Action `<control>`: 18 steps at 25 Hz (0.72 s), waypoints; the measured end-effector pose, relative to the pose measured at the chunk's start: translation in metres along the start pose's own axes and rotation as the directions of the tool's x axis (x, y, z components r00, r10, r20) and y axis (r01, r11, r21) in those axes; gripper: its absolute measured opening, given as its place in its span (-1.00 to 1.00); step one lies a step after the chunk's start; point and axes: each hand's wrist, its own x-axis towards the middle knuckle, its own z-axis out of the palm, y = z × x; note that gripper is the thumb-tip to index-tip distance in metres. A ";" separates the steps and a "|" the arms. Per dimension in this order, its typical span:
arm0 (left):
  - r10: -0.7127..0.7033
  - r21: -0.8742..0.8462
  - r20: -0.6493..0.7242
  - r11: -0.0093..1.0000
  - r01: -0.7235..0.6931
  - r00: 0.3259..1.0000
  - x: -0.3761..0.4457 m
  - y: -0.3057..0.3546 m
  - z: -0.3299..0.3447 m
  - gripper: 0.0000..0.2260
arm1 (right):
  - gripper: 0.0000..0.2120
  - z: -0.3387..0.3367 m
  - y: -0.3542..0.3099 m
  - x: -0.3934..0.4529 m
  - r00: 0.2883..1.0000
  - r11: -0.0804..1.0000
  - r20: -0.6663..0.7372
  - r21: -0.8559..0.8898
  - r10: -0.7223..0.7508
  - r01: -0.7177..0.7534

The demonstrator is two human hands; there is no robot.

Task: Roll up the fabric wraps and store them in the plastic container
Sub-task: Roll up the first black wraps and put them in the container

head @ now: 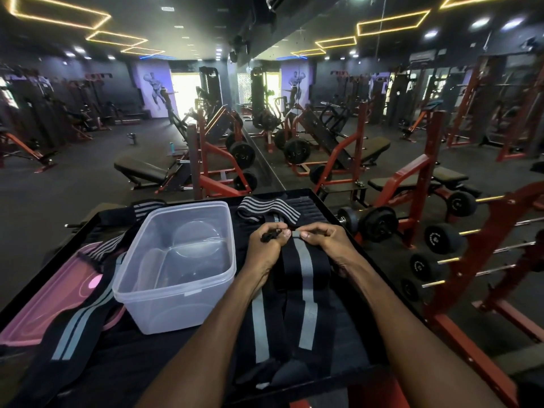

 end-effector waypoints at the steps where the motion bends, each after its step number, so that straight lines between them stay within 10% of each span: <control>1: -0.028 -0.033 0.016 0.999 0.028 0.999 -0.001 0.000 0.001 -0.91 | -0.88 -0.001 0.000 0.000 1.000 1.000 -0.003 -0.009 -0.010 0.010; 18: 0.033 0.060 -0.081 0.998 -0.028 0.996 -0.004 -0.004 -0.002 -0.97 | -0.83 0.005 0.000 -0.003 0.999 0.999 -0.017 0.036 -0.031 0.032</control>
